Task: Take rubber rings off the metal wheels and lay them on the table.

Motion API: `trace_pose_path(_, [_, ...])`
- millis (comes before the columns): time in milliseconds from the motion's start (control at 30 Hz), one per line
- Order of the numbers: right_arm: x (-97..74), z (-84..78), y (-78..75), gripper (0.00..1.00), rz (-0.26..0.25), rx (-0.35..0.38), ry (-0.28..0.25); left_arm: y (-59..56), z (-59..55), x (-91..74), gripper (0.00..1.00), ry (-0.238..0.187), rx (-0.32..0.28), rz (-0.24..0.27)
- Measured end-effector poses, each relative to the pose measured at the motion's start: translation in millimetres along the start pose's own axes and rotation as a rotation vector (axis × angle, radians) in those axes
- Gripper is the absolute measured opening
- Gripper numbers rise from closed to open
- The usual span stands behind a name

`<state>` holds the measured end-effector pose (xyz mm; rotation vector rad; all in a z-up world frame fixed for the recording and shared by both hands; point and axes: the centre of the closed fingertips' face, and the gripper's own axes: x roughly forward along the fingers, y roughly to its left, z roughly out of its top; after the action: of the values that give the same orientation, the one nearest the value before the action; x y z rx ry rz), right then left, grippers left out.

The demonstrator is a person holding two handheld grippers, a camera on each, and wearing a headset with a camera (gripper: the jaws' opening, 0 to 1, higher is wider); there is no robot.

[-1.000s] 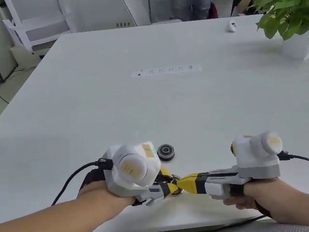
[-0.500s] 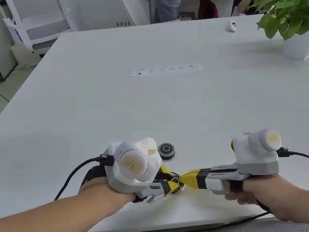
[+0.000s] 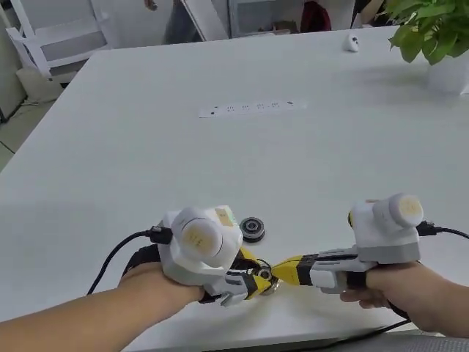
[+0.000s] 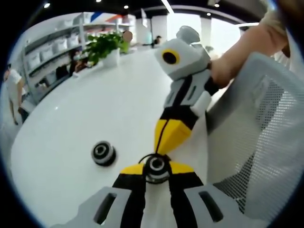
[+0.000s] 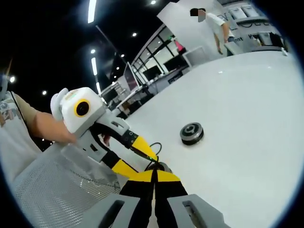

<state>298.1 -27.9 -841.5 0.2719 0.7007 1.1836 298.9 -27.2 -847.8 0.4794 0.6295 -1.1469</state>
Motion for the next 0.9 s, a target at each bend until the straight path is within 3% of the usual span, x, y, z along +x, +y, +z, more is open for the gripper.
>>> trace_pose_path(267, [-0.9, 3.6, 1.7, 0.0, 0.003, -0.007, -0.002, -6.7, 7.6, -12.8, 0.24, -0.024, 0.013, -0.024])
trace_pose_path(533, [-3.8, 6.2, 3.5, 0.0, 0.004, -0.011, -0.001, 0.7, 8.8, -30.8, 0.29, -0.035, 0.031, -0.008])
trace_pose_path(900, [-6.3, 17.3, 8.6, 0.0, 0.02, -0.025, -0.003, 7.1, 13.4, -57.6, 0.37, -0.093, -0.002, 0.03])
